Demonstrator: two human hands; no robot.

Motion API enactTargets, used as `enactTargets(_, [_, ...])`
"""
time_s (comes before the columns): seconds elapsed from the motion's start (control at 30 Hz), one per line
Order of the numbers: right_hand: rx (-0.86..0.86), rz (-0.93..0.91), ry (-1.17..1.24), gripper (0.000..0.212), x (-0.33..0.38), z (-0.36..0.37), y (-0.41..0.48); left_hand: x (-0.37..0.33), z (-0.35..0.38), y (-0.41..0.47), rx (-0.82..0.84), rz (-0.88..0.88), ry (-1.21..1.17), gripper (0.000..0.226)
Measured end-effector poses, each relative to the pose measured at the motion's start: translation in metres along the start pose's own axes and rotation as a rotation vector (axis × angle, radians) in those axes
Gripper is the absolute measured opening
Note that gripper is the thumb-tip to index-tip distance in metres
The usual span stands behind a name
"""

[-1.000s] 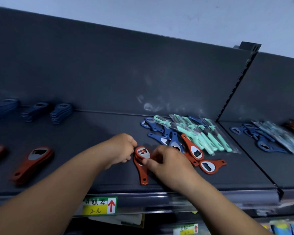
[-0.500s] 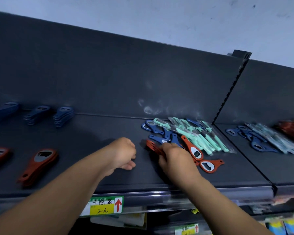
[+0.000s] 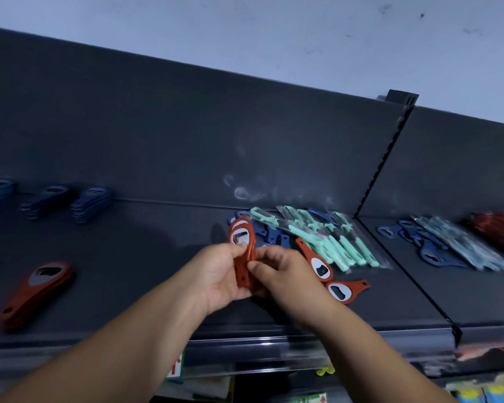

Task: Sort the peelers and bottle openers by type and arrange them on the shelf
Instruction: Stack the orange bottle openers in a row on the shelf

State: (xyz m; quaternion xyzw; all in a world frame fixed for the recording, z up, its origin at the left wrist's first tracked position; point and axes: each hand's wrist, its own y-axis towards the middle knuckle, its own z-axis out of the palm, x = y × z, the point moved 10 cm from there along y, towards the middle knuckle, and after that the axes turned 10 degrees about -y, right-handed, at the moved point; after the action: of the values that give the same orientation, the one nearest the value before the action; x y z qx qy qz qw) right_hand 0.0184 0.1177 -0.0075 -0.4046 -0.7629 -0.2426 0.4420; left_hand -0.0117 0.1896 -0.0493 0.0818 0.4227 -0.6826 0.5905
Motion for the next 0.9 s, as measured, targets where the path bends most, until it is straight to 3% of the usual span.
enactTargets(0.1, [-0.044,-0.061,-0.092,0.014,0.002,-0.026,0.001,-0.003,0.010,0.002,-0.018,0.058,-0.019,0.023])
enactTargets(0.2, [-0.376,-0.004,-0.537,0.010,-0.007,-0.092,0.003,-0.006,0.014,0.000,-0.053,0.112,0.006,0.021])
enactTargets(0.23, [-0.416,0.064,-0.698,0.013,-0.015,-0.108,0.004,-0.006,0.014,0.000,-0.077,0.123,0.016,0.021])
enactTargets(0.3, [-0.314,0.228,-0.902,0.033,-0.046,-0.122,0.010,-0.006,0.011,0.000,-0.134,0.132,0.049,0.021])
enactTargets(0.37, [-0.188,0.310,-0.956,0.039,-0.068,-0.122,0.014,-0.005,0.008,-0.001,-0.187,0.125,0.086,0.020])
enactTargets(0.73, [-0.169,0.196,-0.736,0.025,-0.066,-0.123,0.016,0.002,0.013,0.000,-0.229,0.090,0.152,0.022])
enactTargets(0.9, [-0.291,0.032,-0.099,0.018,-0.047,-0.142,0.018,0.000,0.015,-0.004,-0.237,0.119,0.193,0.023])
